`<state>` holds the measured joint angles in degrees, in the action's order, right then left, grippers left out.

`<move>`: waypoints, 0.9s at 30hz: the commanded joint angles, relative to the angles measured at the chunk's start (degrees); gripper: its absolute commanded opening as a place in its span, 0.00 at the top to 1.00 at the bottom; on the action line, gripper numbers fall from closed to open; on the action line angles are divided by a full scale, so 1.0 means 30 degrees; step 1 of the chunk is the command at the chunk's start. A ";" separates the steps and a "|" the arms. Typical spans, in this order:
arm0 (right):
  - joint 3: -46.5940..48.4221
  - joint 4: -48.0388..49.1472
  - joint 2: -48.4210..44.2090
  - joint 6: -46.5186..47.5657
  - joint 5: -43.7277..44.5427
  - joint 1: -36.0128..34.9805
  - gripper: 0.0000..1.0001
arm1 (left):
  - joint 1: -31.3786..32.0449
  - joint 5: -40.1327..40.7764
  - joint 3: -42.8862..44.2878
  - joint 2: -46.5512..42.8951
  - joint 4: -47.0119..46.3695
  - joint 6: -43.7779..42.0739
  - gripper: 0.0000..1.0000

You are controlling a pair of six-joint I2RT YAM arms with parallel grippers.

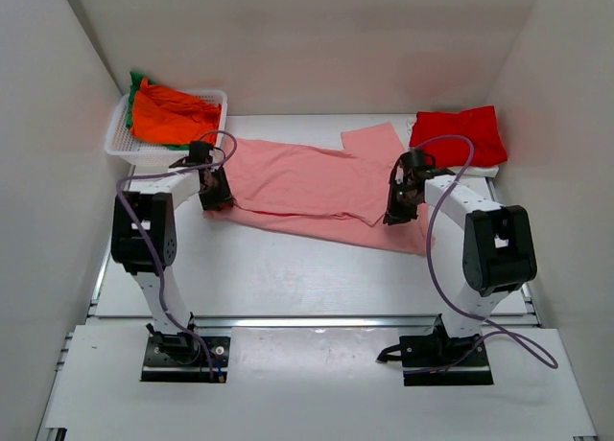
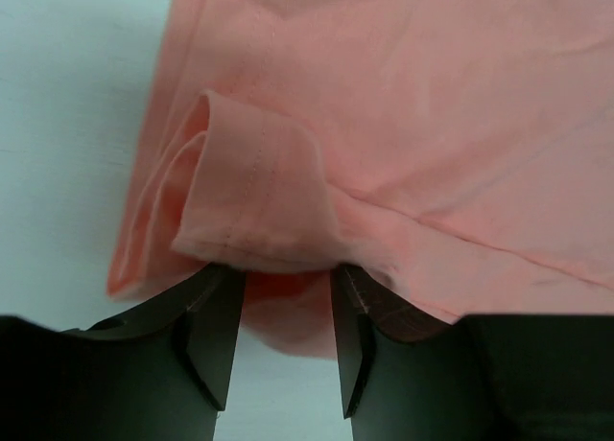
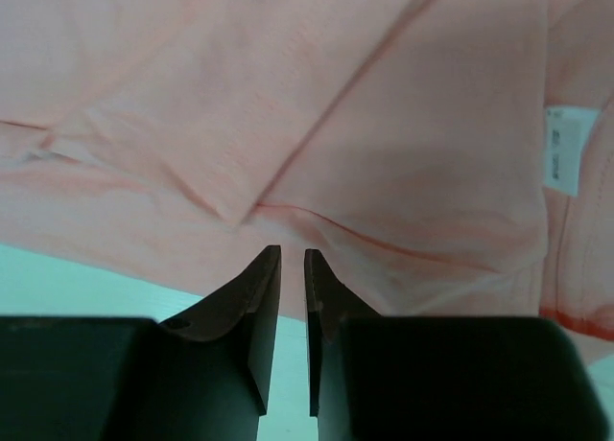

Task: Fold and stack the t-shirts
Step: Fold the flattened tshirt in 1/3 of the way

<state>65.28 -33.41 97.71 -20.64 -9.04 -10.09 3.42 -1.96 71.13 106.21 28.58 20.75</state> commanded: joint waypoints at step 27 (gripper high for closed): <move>-0.2979 -0.1899 -0.0047 0.2104 0.2632 0.0932 0.79 | 0.3045 0.2962 0.2213 0.3058 0.4233 -0.2841 0.55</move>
<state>57.45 -34.44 96.99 -17.74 -6.07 -6.66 9.45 5.52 73.58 111.39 27.99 17.37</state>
